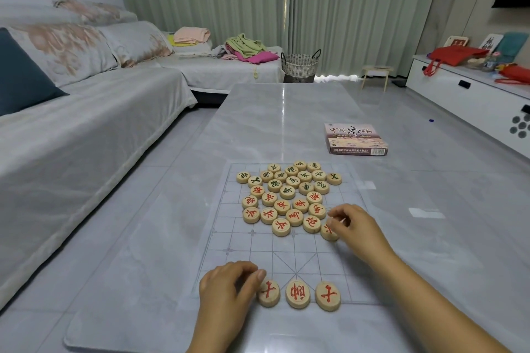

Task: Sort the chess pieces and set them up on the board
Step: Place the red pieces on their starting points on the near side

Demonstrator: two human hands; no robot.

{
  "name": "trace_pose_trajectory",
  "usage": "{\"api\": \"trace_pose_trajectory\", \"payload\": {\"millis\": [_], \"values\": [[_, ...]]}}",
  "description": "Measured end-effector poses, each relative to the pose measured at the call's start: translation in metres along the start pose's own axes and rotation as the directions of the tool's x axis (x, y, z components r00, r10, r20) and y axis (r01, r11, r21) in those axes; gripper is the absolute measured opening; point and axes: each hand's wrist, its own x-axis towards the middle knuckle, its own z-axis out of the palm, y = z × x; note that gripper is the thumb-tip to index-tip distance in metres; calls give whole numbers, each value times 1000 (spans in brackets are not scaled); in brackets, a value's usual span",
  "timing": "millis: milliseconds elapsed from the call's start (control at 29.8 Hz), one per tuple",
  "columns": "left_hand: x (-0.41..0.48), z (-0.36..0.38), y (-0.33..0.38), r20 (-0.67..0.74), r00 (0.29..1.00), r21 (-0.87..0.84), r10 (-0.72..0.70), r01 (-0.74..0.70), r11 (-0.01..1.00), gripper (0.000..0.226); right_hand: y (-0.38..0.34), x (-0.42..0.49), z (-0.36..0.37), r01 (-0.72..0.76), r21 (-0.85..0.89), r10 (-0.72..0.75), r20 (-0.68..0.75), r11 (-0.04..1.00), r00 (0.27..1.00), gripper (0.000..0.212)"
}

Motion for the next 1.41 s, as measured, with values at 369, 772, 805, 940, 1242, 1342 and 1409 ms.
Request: {"api": "trace_pose_trajectory", "payload": {"millis": [369,772,805,940,1242,1342,1409], "values": [[8,1,3,-46,999,-42,-6,4,999,19,7,72,20,-129,-179,130,-10,975,991,28],[12,3,6,-8,999,5,-36,36,999,18,-7,95,28,-140,-323,171,67,936,983,18],[12,2,7,-5,999,10,-40,40,999,18,-9,98,28,-139,-343,179,86,929,980,17],[15,2,7,-5,999,10,-39,39,999,19,-13,104,26,-130,-394,187,110,910,976,26],[18,1,3,-1,1000,-17,-31,31,999,15,0,41,-21,-77,-359,95,34,930,995,34],[24,-1,7,-34,999,-57,-30,28,998,8,11,-13,-20,5,-438,46,106,899,993,32],[31,-5,9,-77,997,-70,-31,26,997,9,18,-39,-17,62,-482,-23,85,874,996,34]]}}
